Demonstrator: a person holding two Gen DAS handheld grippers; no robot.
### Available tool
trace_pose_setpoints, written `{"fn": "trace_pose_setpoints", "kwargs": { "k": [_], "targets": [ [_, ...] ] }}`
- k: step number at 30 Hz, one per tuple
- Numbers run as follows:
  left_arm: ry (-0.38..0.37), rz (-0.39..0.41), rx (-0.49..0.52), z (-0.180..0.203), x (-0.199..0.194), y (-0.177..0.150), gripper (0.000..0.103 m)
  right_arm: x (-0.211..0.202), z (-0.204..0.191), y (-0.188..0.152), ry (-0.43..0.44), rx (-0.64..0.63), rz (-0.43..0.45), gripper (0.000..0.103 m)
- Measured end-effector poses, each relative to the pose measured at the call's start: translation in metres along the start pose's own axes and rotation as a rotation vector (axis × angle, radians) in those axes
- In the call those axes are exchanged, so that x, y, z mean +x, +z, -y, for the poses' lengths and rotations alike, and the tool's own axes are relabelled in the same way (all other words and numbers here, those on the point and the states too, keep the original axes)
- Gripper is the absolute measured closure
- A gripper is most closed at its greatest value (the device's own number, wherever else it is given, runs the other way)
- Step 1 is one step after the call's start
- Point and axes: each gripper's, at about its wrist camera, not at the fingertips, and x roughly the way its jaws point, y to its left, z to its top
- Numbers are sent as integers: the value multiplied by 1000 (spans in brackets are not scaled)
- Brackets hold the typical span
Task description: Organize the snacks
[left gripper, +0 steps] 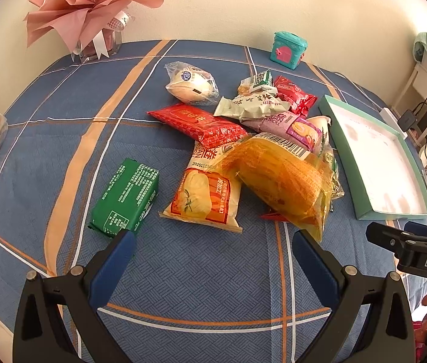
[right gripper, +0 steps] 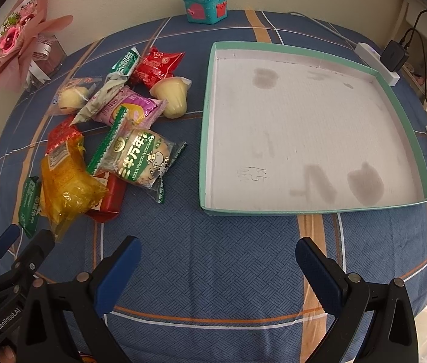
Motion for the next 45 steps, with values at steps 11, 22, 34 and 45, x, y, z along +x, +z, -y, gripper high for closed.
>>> {"fn": "trace_pose_setpoints", "kwargs": {
  "k": [11,22,34,45],
  "targets": [
    [-25,0,-46,-12,0,0,0,-5,-5,3,-8,-18,12,0],
    [-30,21,-91,-31,-5,4,0,-20,-14,7,30,-29,65,0],
    [34,-31,-116,-72,-3,23,1,-35,-69,36,179,-157,145,0],
    [17,-87,-102,-80,21,27,17,-2,-122,43,188,-333,74,19]
  ]
}}
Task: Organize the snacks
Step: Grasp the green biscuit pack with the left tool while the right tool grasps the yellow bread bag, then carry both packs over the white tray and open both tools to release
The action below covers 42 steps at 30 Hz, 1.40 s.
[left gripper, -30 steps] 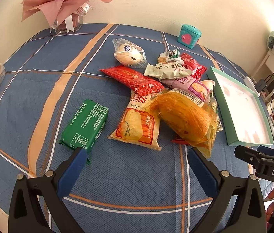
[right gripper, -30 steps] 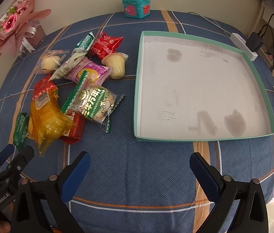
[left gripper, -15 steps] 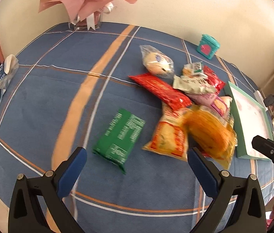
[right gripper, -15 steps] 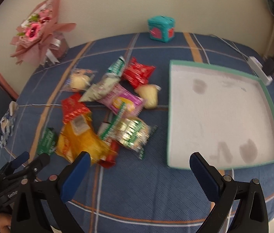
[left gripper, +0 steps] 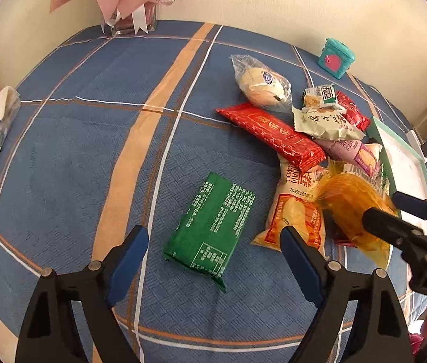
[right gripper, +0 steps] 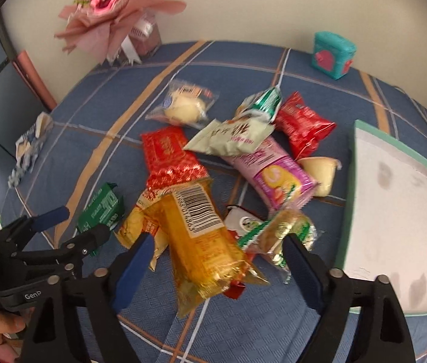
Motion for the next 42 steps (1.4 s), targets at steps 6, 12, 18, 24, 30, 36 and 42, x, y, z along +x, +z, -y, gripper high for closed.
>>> {"fn": "trace_pose_setpoints", "kwargs": {
  "k": [6,12,18,24,30,36,42],
  "targets": [
    [-4,-22,-2,-2,12,4,22,13,-6,0,-24,-20,-23,29],
    [6,-38,-7,0,20,8,38,17,-11,-2,-11,-41,-45,45],
    [27,-48,-21,-1,25,9,51,21,-10,-4,13,-36,-59,53],
    [44,-32,-62,-4,18,10,62,20,-8,-5,34,-19,-58,59],
    [40,-9,-102,-5,2,11,62,8,-2,-6,61,6,-45,61],
    [47,31,-111,5,-22,19,62,-11,4,-3,90,25,-7,61],
    [33,62,-109,26,-42,31,62,-32,10,0,96,51,60,61]
  ]
}}
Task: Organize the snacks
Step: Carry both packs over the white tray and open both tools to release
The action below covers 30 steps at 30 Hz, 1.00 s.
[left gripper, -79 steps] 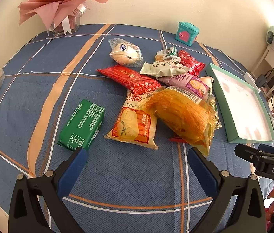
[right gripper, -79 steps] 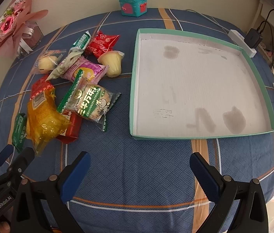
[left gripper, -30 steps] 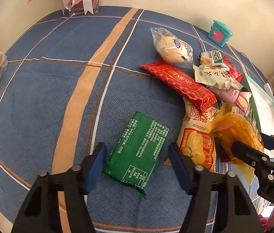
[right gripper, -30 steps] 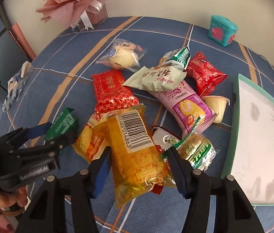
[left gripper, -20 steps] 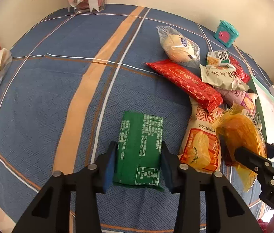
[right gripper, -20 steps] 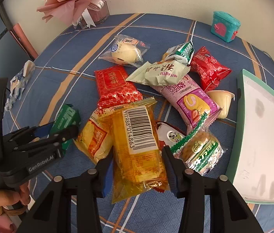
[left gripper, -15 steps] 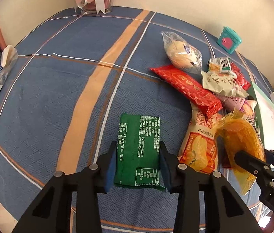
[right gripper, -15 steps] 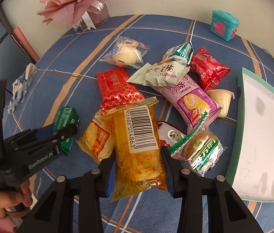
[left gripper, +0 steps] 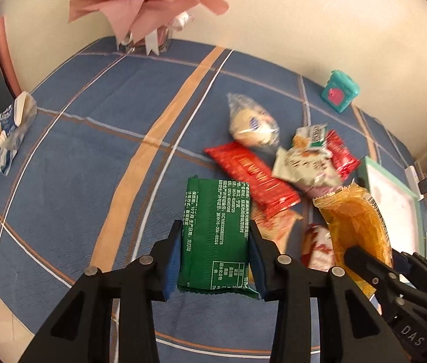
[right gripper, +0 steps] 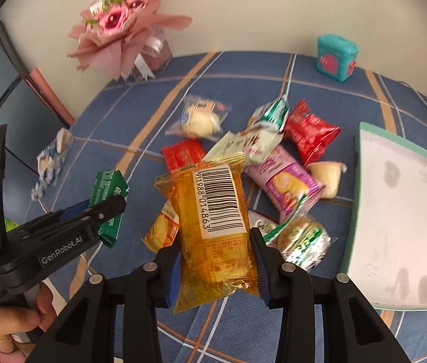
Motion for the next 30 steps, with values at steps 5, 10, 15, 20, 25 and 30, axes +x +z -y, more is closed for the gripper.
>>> {"fn": "trace_pose_setpoints", "kwargs": {
  "k": [5,10,15,20,25,30],
  "targets": [
    [-24,12,9,34,-7,13,62,-17,21,10,-45,52,44,61],
    [-52,14,68,80,-7,19,62,-27,69,14,-69,191,65,61],
    [-103,8,133,129,-3,24,62,-38,114,16,-154,298,91,61],
    [-161,2,177,174,10,27,62,-50,166,11,-236,433,114,61],
    [-200,-5,215,218,25,27,62,-61,202,6,-320,527,130,61],
    [-222,-29,250,255,47,23,61,-59,229,4,-341,596,132,61]
  ]
}}
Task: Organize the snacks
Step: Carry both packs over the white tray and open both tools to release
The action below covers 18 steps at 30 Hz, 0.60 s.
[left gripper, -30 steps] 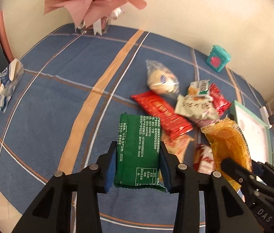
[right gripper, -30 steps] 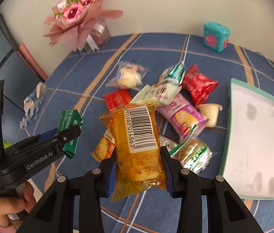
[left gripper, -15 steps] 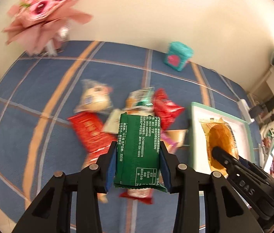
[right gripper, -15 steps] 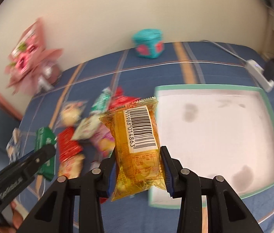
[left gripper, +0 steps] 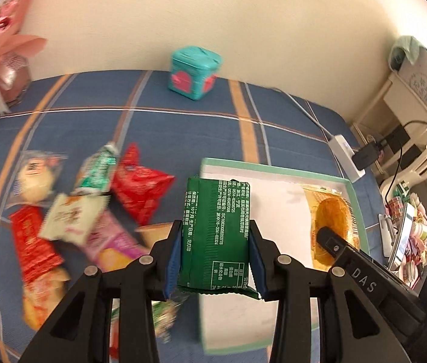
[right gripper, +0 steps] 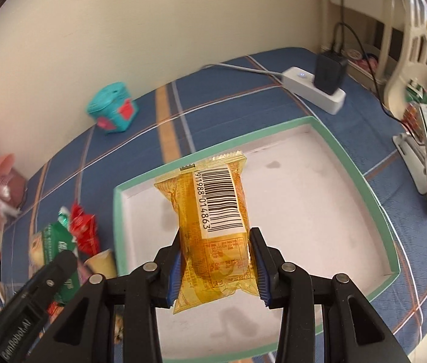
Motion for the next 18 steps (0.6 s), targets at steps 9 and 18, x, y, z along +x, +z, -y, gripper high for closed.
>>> {"fn": "trace_pose_setpoints", "kwargs": {
  "k": [9,18],
  "targets": [
    [-6,-44,64,37,62,12,61,32,20,17,-78,5,-1,61],
    [-30,-43,64,49,95,20,61,59,33,31,-152,8,-3,61]
  ]
}}
